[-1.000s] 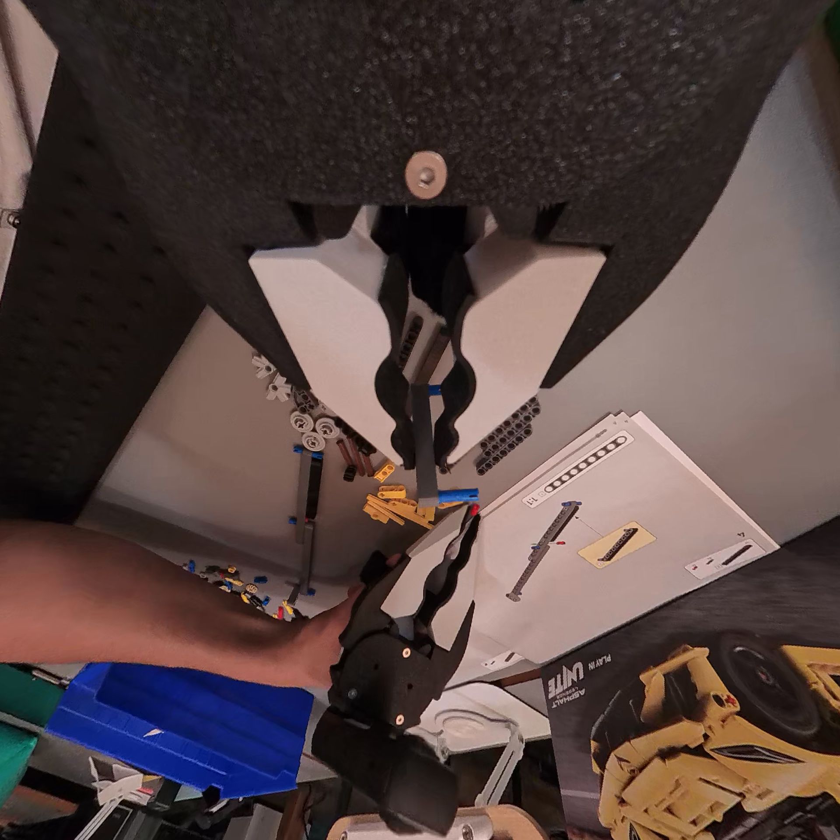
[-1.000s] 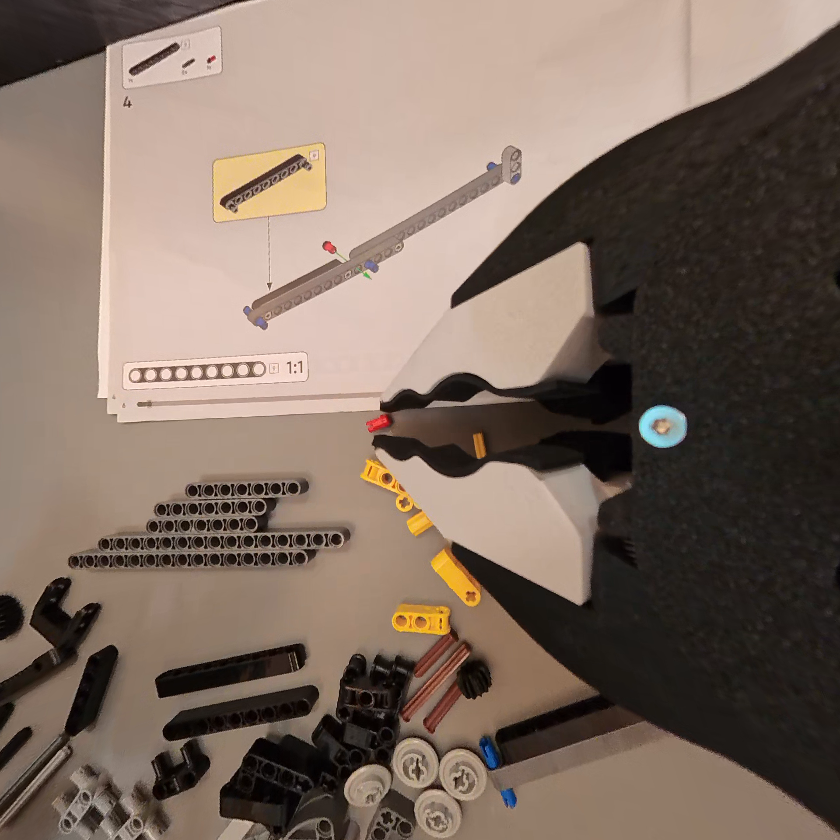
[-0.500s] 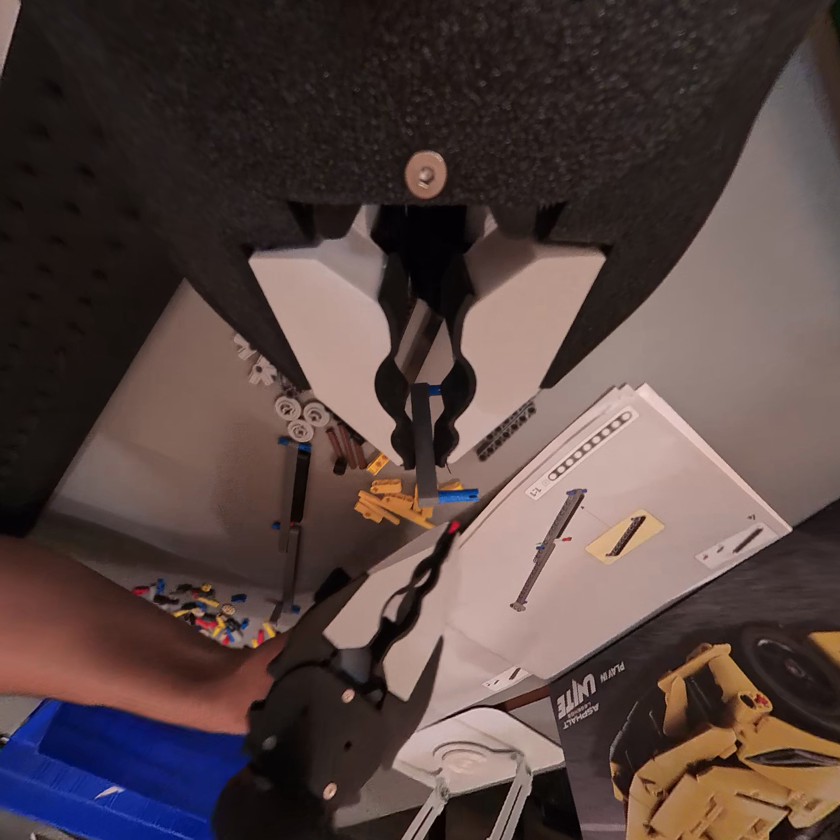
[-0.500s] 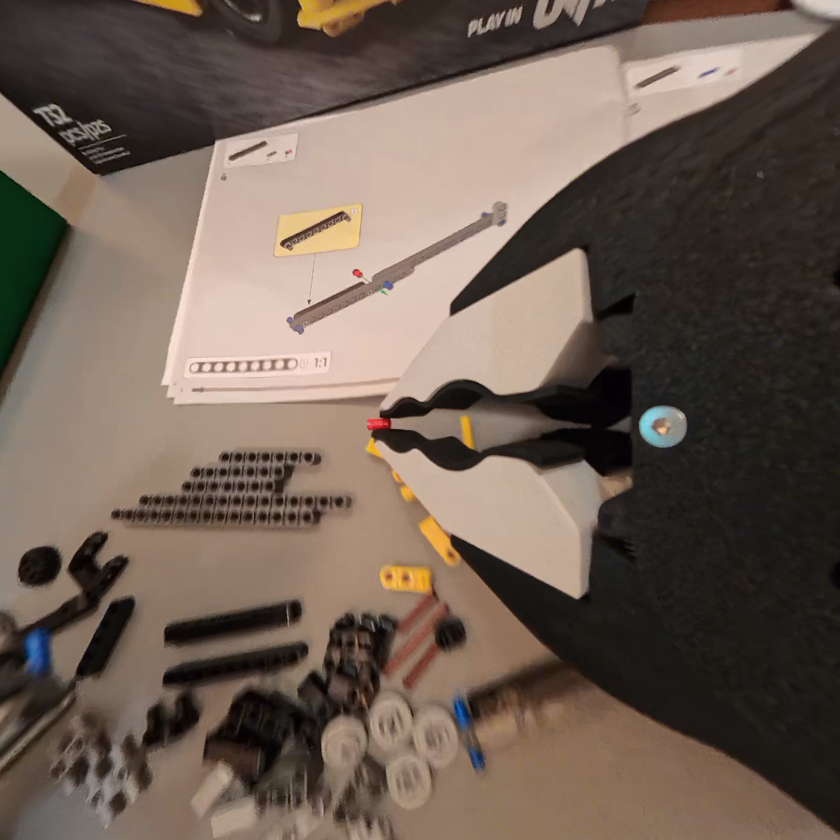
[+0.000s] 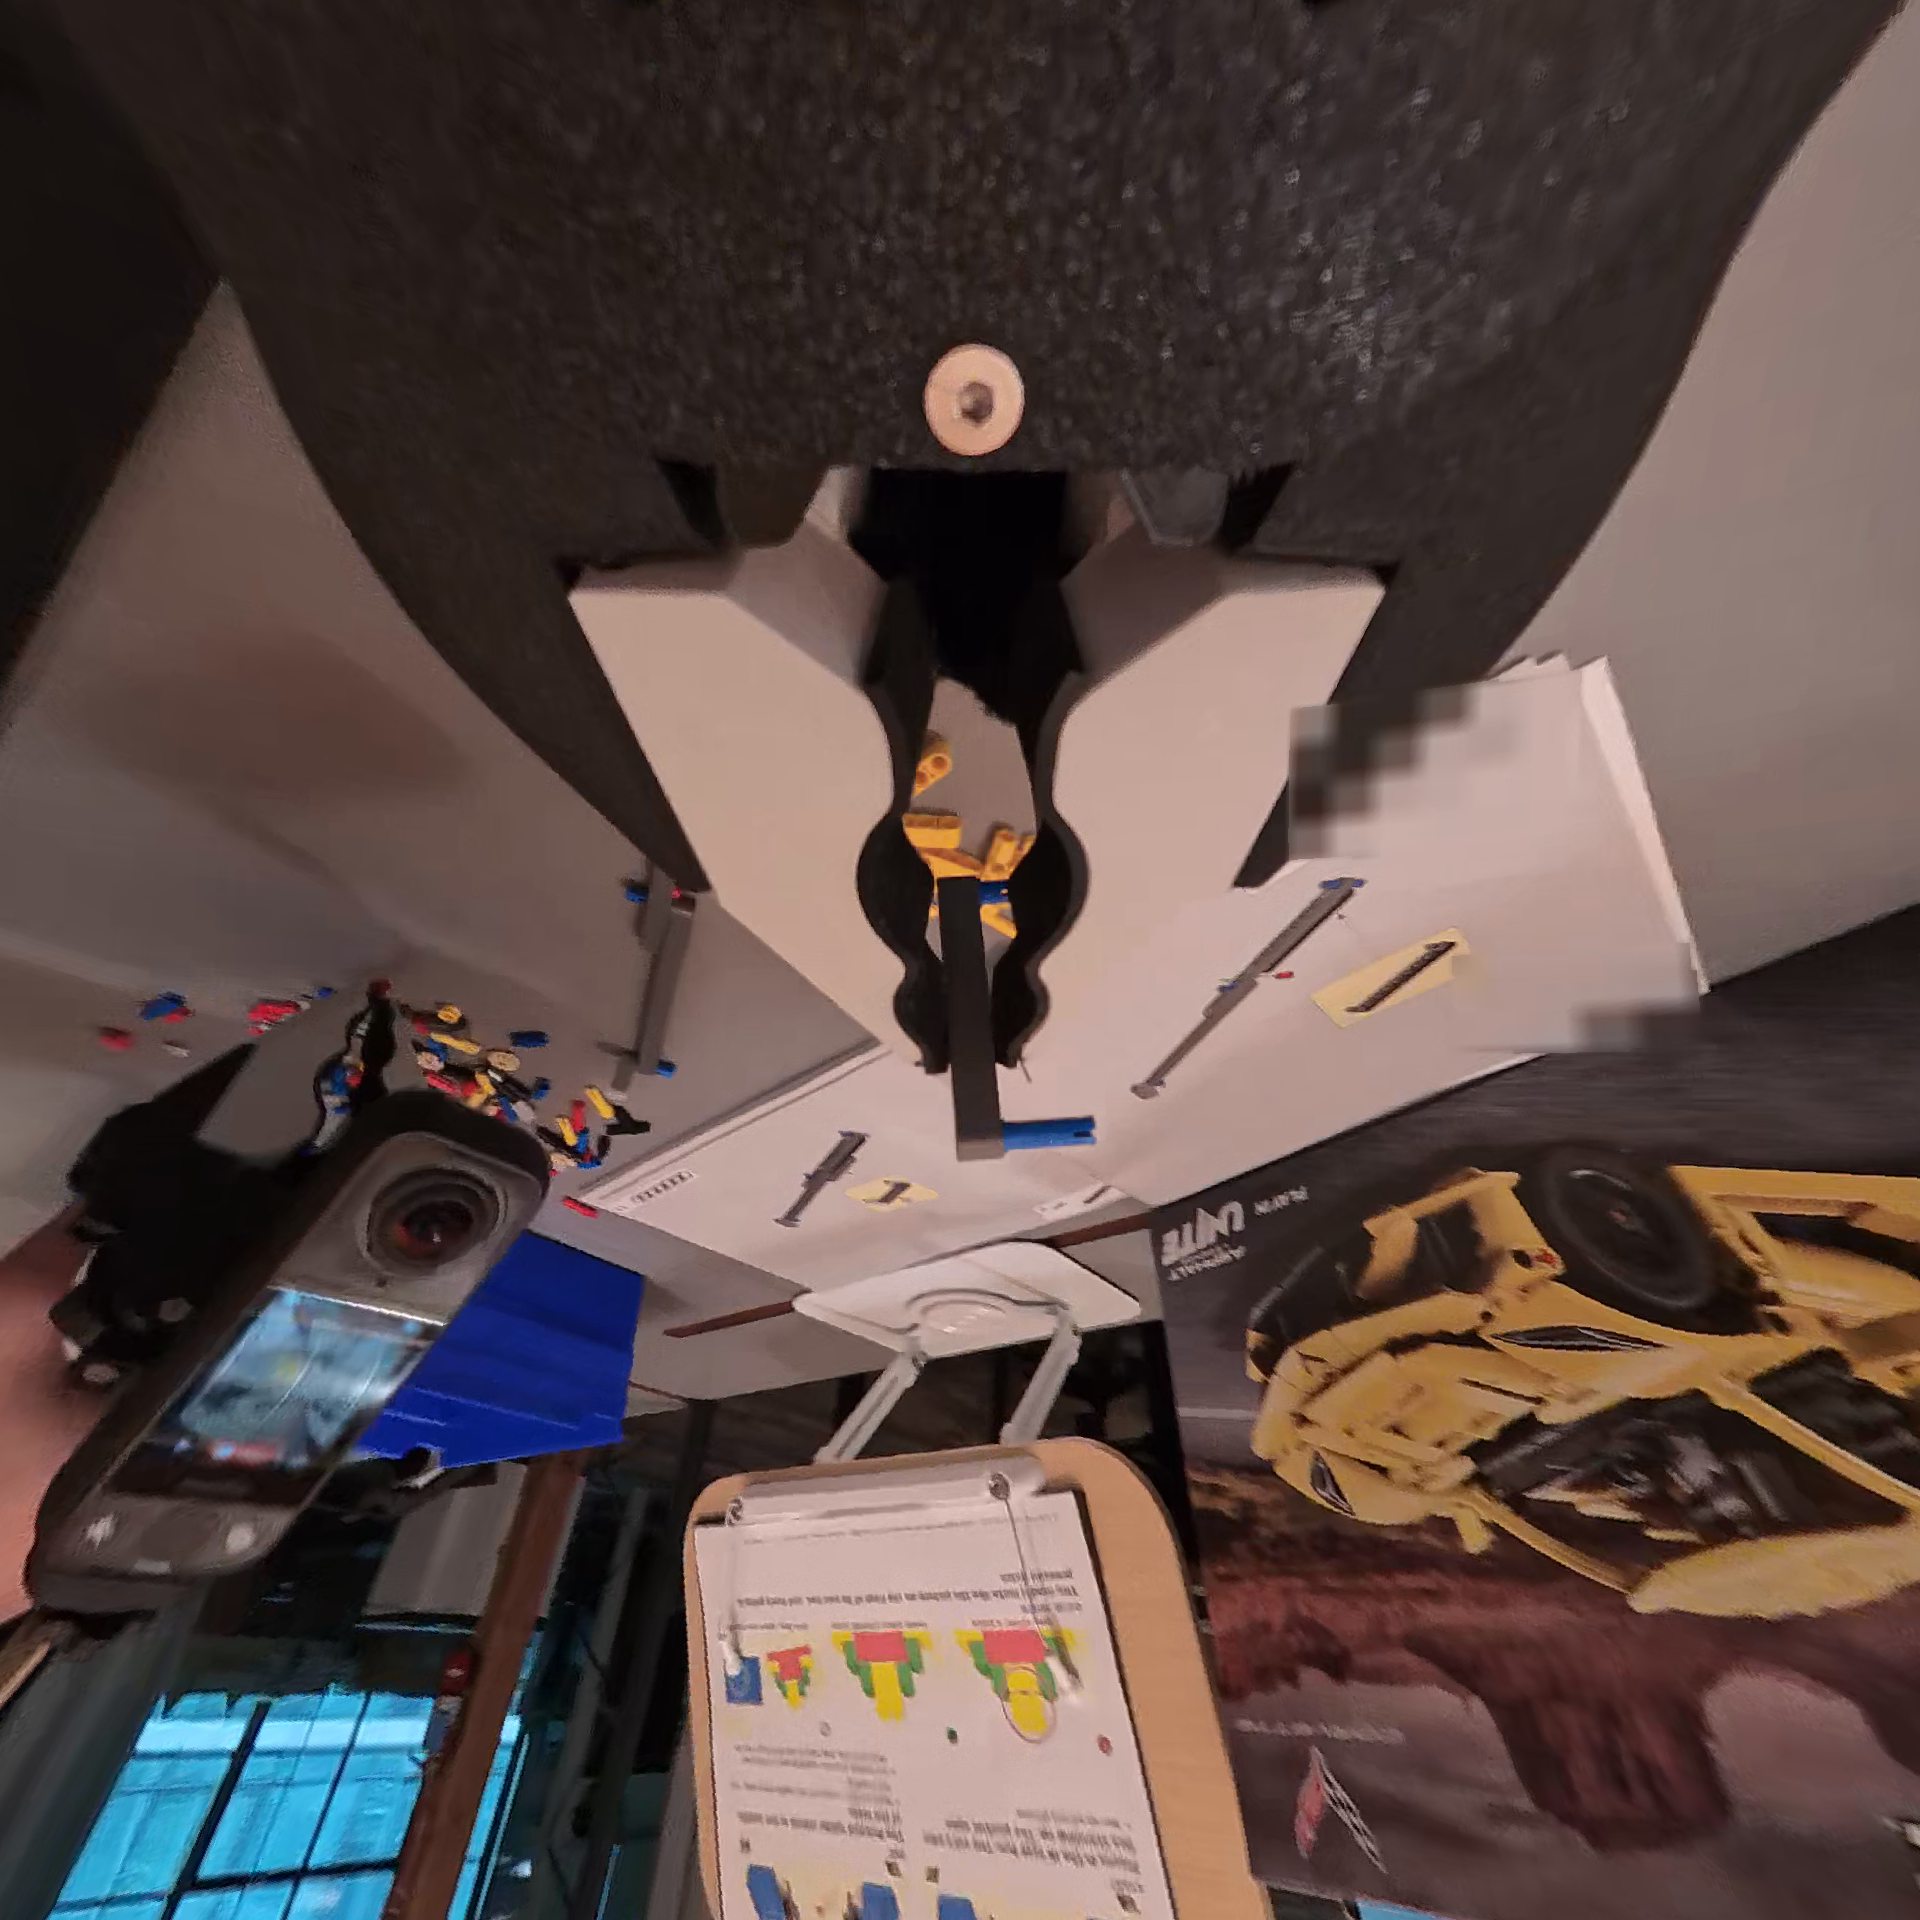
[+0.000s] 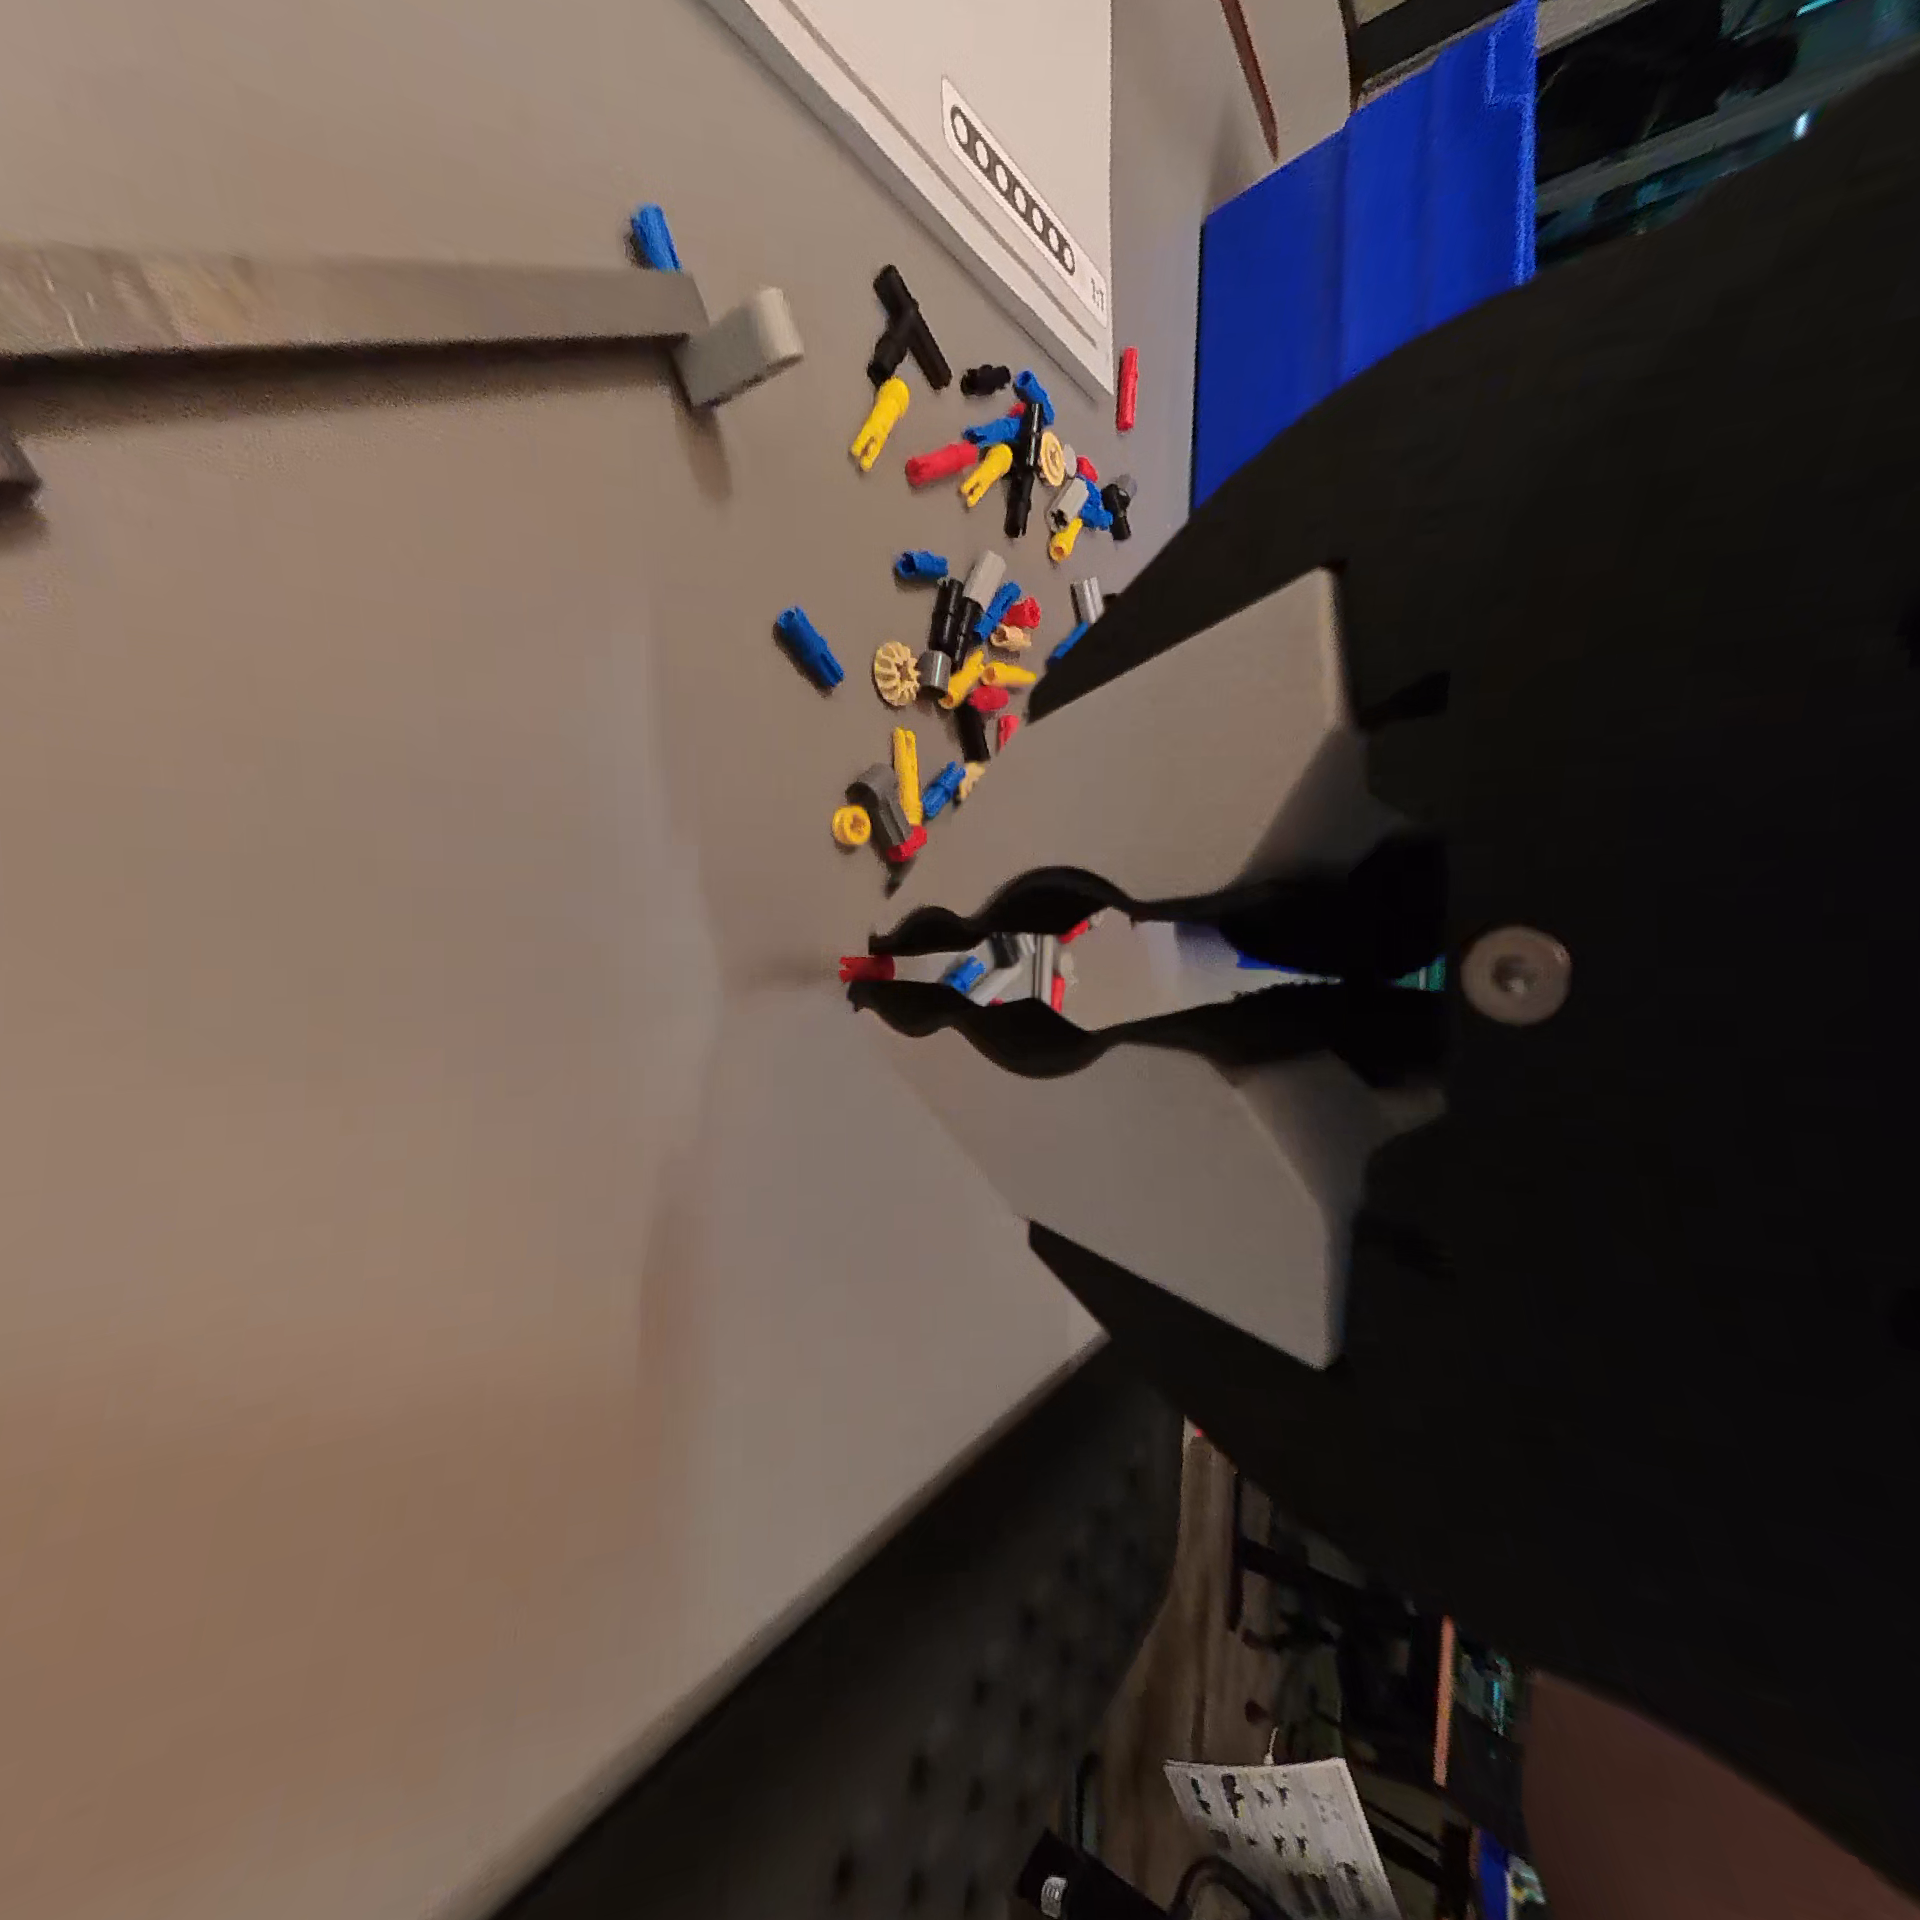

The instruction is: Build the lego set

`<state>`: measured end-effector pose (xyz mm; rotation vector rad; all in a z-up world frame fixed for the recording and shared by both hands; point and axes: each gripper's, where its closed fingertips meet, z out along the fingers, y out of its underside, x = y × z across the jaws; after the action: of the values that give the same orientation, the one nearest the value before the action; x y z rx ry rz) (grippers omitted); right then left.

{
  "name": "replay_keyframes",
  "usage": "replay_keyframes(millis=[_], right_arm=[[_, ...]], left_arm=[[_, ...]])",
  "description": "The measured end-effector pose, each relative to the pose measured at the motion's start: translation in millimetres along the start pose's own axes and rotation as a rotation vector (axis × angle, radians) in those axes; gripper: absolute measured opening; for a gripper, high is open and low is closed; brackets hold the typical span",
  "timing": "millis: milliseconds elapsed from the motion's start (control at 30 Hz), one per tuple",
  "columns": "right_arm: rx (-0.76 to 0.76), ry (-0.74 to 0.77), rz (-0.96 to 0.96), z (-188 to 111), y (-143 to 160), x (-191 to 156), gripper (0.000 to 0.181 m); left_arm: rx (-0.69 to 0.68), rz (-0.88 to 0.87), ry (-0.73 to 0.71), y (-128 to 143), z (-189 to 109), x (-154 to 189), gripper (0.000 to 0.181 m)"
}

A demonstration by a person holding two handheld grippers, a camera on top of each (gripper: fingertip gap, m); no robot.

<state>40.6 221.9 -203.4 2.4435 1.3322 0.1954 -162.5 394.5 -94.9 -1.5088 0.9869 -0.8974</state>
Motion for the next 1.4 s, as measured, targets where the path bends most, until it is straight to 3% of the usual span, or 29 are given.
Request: replay_keyframes(millis=[333, 900, 1067, 1200, 1400], right_arm=[[-0.090, 0.020, -0.064, 5, -5, -1, 0.004], [-0.053, 0.026, -0.069, 2, -7, -4, 0.013], [0.089, 0.058, -0.047, -9, -4, -4, 0.022], [0.331, 0.119, 0.050, -22, 0, 1, 0.020], [0.715, 0.113, 0.392, -12, 9, -1, 0.019]], left_arm=[[0.010, -0.025, -0.049, 5, -7, -16, 0.006], [-0.009, -0.018, -0.028, 8, -4, -11, 0.006], [-0.007, -0.020, -0.030, 8, -5, -12, 0.006], [-0.004, -0.026, -0.024, 8, -5, -12, 0.006], [-0.011, -0.022, -0.014, 9, -4, -9, 0.006]])
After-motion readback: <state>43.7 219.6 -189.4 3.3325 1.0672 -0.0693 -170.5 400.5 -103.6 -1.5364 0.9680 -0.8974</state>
